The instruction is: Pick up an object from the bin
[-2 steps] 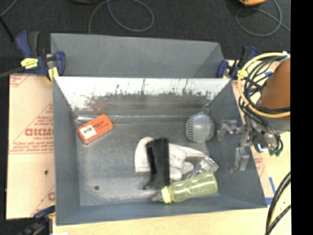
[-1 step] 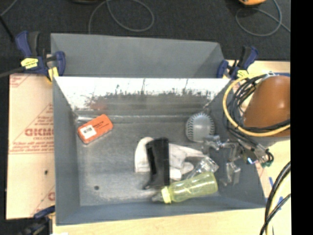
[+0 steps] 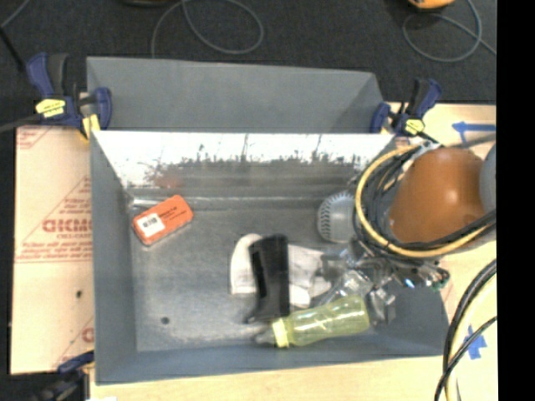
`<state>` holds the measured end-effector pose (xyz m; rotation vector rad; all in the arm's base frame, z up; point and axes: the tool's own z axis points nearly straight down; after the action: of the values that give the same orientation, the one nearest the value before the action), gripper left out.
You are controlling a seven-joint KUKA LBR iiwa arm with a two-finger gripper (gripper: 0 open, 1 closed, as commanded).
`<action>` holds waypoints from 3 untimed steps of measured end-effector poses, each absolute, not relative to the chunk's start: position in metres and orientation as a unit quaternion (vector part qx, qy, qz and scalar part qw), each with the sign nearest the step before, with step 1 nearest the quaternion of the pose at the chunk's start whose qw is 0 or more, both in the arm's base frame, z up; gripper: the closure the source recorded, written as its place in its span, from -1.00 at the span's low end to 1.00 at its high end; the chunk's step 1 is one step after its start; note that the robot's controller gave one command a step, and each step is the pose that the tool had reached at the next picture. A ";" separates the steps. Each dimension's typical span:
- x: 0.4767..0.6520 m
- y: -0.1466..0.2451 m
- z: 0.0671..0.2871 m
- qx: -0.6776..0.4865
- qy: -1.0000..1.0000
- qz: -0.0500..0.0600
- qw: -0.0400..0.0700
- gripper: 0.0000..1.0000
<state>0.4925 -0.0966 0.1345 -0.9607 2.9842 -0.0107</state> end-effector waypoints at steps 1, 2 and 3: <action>0.493 -0.096 0.105 -0.373 0.928 -0.003 0.004 -1.00; 0.494 -0.095 0.084 -0.474 0.880 -0.005 0.005 1.00; 0.494 -0.095 0.084 -0.475 0.880 -0.005 0.005 1.00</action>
Offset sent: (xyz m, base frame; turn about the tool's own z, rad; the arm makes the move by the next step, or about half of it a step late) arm 0.0000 0.0019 -0.0508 -0.3642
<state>0.4939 -0.0950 0.0844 -1.4867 2.7565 -0.0163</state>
